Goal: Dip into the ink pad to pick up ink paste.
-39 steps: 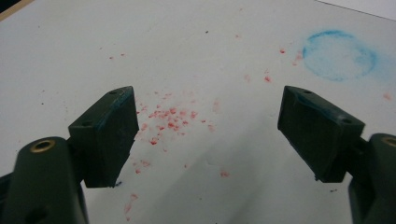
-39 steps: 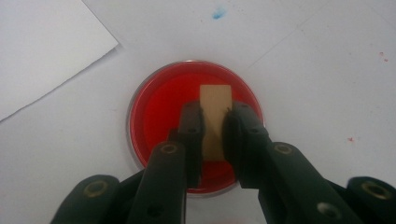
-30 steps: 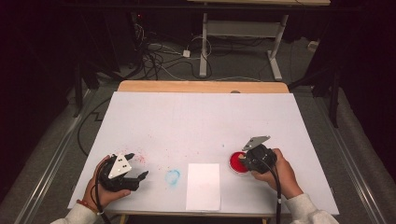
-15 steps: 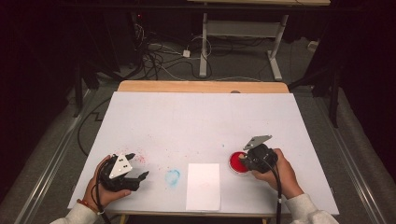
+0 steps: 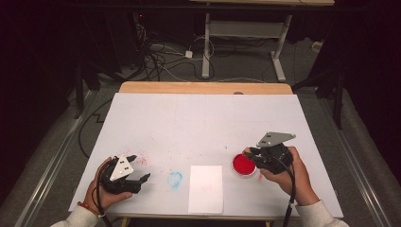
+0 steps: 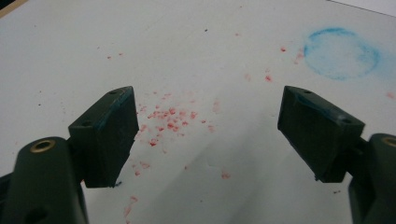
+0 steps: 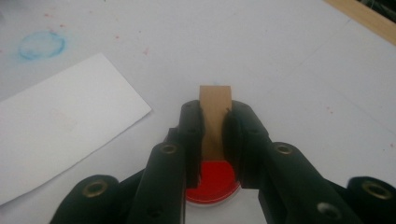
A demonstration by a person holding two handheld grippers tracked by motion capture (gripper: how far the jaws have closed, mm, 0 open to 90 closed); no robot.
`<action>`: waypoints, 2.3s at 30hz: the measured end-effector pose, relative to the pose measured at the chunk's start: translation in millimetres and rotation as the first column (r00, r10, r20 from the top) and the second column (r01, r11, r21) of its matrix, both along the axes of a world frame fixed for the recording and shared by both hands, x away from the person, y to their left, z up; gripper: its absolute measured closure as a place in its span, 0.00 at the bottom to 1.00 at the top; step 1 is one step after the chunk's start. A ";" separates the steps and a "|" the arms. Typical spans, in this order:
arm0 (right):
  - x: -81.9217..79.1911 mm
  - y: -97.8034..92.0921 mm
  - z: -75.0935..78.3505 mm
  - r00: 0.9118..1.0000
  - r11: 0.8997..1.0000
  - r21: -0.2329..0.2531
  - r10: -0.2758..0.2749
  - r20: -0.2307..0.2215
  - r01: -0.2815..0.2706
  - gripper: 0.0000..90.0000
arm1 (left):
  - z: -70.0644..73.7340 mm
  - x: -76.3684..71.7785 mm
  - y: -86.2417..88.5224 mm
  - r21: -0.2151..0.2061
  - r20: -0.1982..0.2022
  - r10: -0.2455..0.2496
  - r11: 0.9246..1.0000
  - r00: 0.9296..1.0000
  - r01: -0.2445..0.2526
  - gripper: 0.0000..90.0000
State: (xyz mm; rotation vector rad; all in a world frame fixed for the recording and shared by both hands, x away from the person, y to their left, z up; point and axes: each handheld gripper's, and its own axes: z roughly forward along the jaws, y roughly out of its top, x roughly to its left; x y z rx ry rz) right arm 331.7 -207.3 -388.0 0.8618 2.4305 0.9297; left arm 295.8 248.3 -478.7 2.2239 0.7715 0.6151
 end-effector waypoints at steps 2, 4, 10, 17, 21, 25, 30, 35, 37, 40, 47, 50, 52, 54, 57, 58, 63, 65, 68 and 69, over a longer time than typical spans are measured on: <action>-3.2 0.5 4.2 1.000 1.000 0.001 0.003 0.016 -0.003 0.85 | 0.0 -0.1 -0.4 0.000 0.000 -0.002 1.000 1.000 0.002 0.22; -6.1 1.2 8.0 1.000 1.000 0.002 0.011 0.023 -0.011 0.85 | 0.0 -0.1 -0.5 -0.001 0.000 -0.003 1.000 1.000 0.003 0.22; -13.6 0.3 20.5 0.998 1.000 0.015 0.014 0.059 -0.015 0.85 | -0.2 0.0 -0.4 0.001 -0.002 -0.003 1.000 1.000 0.003 0.22; -14.0 0.6 19.7 0.998 1.000 0.007 0.016 0.053 -0.016 0.85 | -0.4 0.1 -1.1 0.004 -0.004 -0.005 1.000 1.000 0.005 0.22; -9.4 6.6 7.9 1.000 0.999 -0.023 0.028 0.014 -0.027 0.85 | -0.8 0.3 -1.2 0.008 -0.007 -0.007 1.000 1.000 0.007 0.22; -1.6 12.2 -10.9 0.999 0.997 -0.066 0.029 -0.035 -0.032 0.85 | -1.0 0.3 -0.8 0.004 -0.008 -0.005 1.000 1.000 0.005 0.22; 6.0 17.3 -32.2 0.995 0.993 -0.113 0.030 -0.092 -0.041 0.85 | -0.9 0.6 -0.1 0.003 -0.008 -0.006 1.000 1.000 0.006 0.22; 9.3 20.5 -43.5 0.993 0.990 -0.135 0.029 -0.119 -0.045 0.85 | -1.0 0.5 0.1 0.003 -0.009 -0.007 1.000 1.000 0.007 0.22; 9.6 21.5 -46.2 0.991 0.989 -0.136 0.033 -0.127 -0.050 0.85 | -1.1 0.5 0.2 0.003 -0.010 -0.008 1.000 1.000 0.008 0.22; 9.7 22.9 -48.2 0.990 0.989 -0.141 0.032 -0.134 -0.051 0.85 | -1.3 0.6 -0.4 0.009 -0.010 -0.004 1.000 1.000 0.004 0.22; 11.7 23.9 -54.5 0.989 0.986 -0.160 0.034 -0.146 -0.057 0.85 | -1.5 0.8 -0.3 0.009 -0.012 -0.006 1.000 1.000 0.006 0.21; 13.4 23.2 -56.2 0.988 0.986 -0.155 0.031 -0.153 -0.055 0.85 | -1.8 0.9 -0.3 0.009 -0.013 -0.004 1.000 1.000 0.005 0.21; 13.5 23.0 -56.5 0.988 0.986 -0.155 0.031 -0.153 -0.055 0.85 | -2.0 1.0 -0.5 0.010 -0.016 -0.007 1.000 1.000 0.007 0.21; 13.7 23.0 -57.0 0.988 0.987 -0.154 0.030 -0.154 -0.054 0.85 | -2.3 1.0 -0.8 0.011 -0.018 -0.009 1.000 1.000 0.009 0.21; 14.3 22.4 -57.8 0.987 0.986 -0.153 0.036 -0.158 -0.060 0.85 | -2.5 1.0 -1.3 0.015 -0.019 -0.011 1.000 1.000 0.012 0.21; 14.5 22.2 -58.2 0.987 0.987 -0.151 0.036 -0.159 -0.060 0.85 | -2.3 0.9 -1.3 0.019 -0.020 -0.012 1.000 1.000 0.013 0.21; 14.0 22.4 -59.2 0.987 0.986 -0.154 0.040 -0.155 -0.064 0.85 | -2.2 0.6 -1.9 0.018 -0.020 -0.012 1.000 1.000 0.012 0.21; 14.9 20.8 -59.5 0.986 0.987 -0.144 0.044 -0.161 -0.068 0.85 | -2.2 0.3 -2.3 0.019 -0.020 -0.013 1.000 1.000 0.014 0.21; 14.8 20.2 -60.1 0.986 0.987 -0.141 0.048 -0.161 -0.071 0.85 | -2.1 0.4 -2.4 0.019 -0.019 -0.012 1.000 1.000 0.012 0.21; 14.7 20.5 -60.1 0.986 0.987 -0.145 0.049 -0.157 -0.072 0.85 | -2.1 0.4 -2.4 0.018 -0.019 -0.012 1.000 1.000 0.013 0.21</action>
